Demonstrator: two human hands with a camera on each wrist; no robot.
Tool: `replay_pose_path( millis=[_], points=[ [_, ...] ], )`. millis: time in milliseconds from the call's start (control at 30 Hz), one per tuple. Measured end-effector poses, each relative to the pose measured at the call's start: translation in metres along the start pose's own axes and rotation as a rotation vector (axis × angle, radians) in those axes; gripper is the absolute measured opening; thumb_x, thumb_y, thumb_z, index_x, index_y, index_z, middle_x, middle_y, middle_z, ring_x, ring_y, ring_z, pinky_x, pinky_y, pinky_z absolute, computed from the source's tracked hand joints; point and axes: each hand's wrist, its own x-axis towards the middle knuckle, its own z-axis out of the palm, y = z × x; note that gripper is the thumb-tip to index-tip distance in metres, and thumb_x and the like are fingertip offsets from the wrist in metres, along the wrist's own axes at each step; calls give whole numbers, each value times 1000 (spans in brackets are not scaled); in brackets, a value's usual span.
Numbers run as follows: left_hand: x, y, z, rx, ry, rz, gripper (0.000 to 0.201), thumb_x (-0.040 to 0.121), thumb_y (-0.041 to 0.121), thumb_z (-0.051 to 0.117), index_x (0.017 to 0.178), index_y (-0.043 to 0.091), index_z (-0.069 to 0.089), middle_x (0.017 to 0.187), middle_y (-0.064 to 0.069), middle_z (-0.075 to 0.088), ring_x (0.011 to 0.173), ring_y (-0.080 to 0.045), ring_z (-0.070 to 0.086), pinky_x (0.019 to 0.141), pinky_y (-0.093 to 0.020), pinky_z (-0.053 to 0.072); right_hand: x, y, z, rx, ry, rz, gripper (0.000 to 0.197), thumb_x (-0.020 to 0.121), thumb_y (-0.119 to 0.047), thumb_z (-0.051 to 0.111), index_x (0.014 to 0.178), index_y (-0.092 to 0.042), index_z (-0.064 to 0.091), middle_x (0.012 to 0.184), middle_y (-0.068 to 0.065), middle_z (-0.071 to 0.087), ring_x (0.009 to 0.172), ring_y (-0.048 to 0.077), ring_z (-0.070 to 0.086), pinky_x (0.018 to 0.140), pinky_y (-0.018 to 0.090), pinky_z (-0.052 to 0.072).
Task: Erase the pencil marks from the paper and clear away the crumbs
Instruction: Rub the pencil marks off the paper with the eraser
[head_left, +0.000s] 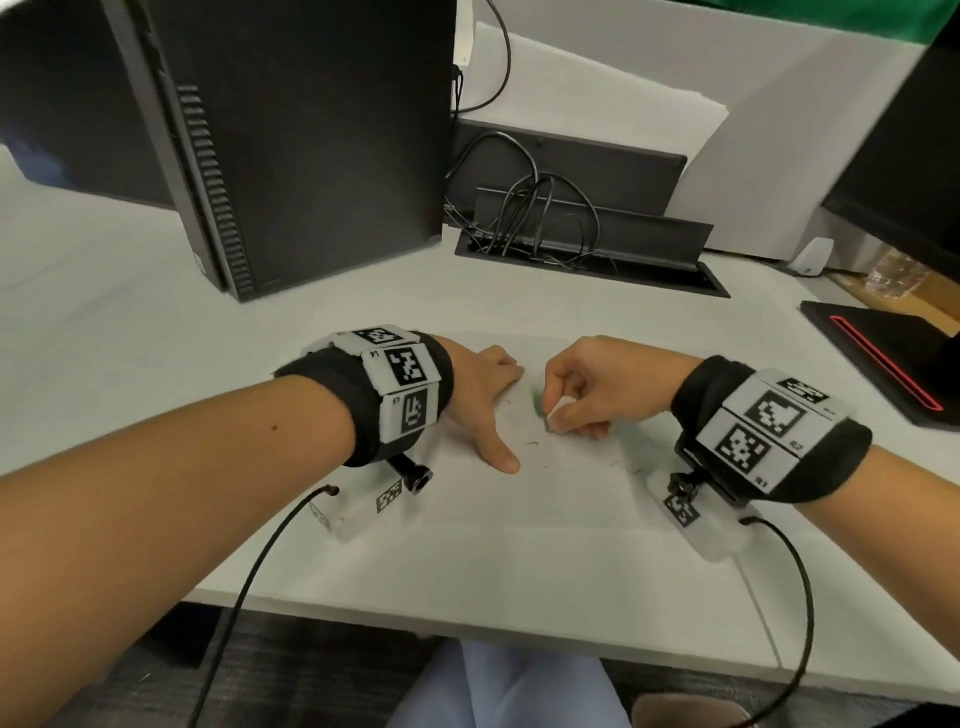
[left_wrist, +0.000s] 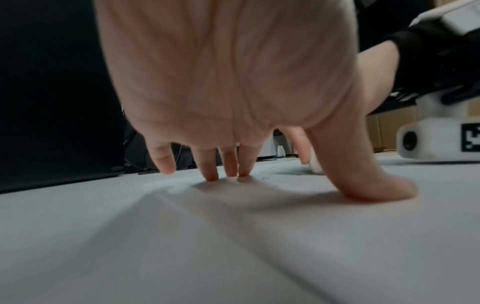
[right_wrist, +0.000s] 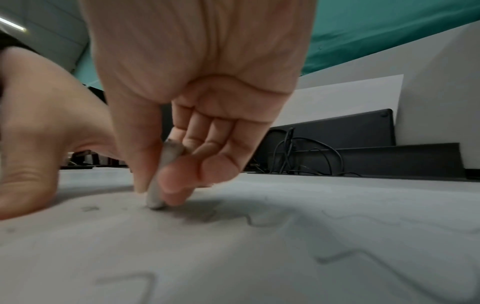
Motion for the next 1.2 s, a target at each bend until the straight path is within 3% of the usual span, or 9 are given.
replay_pose_path(
  millis=[100, 200, 367, 500, 600, 800, 933, 1067, 1200],
  points=[
    [-1, 0, 1, -13, -3, -7, 112, 71, 63, 65, 151, 27, -4, 156, 13, -9, 143, -14, 14, 115, -36, 21, 2, -5, 1, 6, -63, -36, 9, 80, -10, 70, 76, -15, 63, 63, 7, 64, 49, 11, 57, 55, 19, 50],
    [-1, 1, 1, 10, 7, -8, 112, 73, 64, 63, 151, 23, -6, 157, 12, -8, 143, -14, 15, 115, -36, 22, 9, -2, -8, 11, 9, 6, 8, 79, -10, 71, 78, -13, 64, 65, 9, 66, 47, 9, 57, 56, 23, 52],
    [-1, -1, 1, -42, -5, 26, 104, 72, 61, 66, 150, 33, 3, 156, 12, -7, 143, -15, 15, 114, -36, 20, 10, -13, 5, 18, -74, -52, 6, 80, -11, 70, 82, -11, 64, 65, 8, 66, 51, 11, 59, 55, 18, 51],
    [-1, 1, 1, -11, -12, -2, 110, 73, 63, 63, 151, 26, -6, 157, 11, -10, 144, -14, 12, 114, -37, 20, 15, -8, -8, -25, 42, 7, 10, 80, -13, 70, 88, -8, 65, 69, 11, 67, 48, 9, 58, 54, 16, 49],
    [-1, 1, 1, -13, -21, -1, 110, 73, 64, 64, 151, 28, -5, 157, 11, -13, 144, -13, 11, 115, -36, 19, 8, -11, 2, -6, -44, -34, 9, 80, -13, 70, 77, -16, 62, 67, 11, 66, 50, 12, 58, 53, 16, 49],
    [-3, 2, -1, 15, -34, -17, 113, 75, 63, 62, 149, 22, -13, 156, 10, -15, 145, -12, 3, 116, -36, 14, -3, 1, -8, -22, 31, 21, 9, 81, -13, 69, 76, -15, 62, 63, 8, 65, 49, 12, 57, 56, 21, 51],
    [-4, 3, -2, 30, -33, -21, 111, 76, 62, 61, 149, 22, -12, 157, 10, -15, 145, -12, 2, 116, -36, 13, -11, -3, 5, 27, -85, -15, 10, 80, -10, 70, 75, -14, 62, 62, 4, 64, 48, 10, 56, 54, 21, 51],
    [-4, 5, -2, 26, -23, -21, 112, 76, 62, 61, 150, 20, -12, 157, 8, -14, 145, -13, 2, 116, -37, 12, -15, 6, -6, 10, 30, 45, 8, 80, -10, 70, 76, -12, 63, 62, 7, 65, 45, 8, 55, 53, 19, 49],
    [-2, 3, -1, 33, -24, -25, 114, 73, 64, 63, 150, 22, -11, 157, 11, -13, 145, -12, 4, 115, -37, 15, -22, 2, 7, 46, -96, 18, 9, 79, -10, 71, 76, -13, 64, 64, 8, 65, 49, 11, 58, 52, 19, 50]
  ],
)
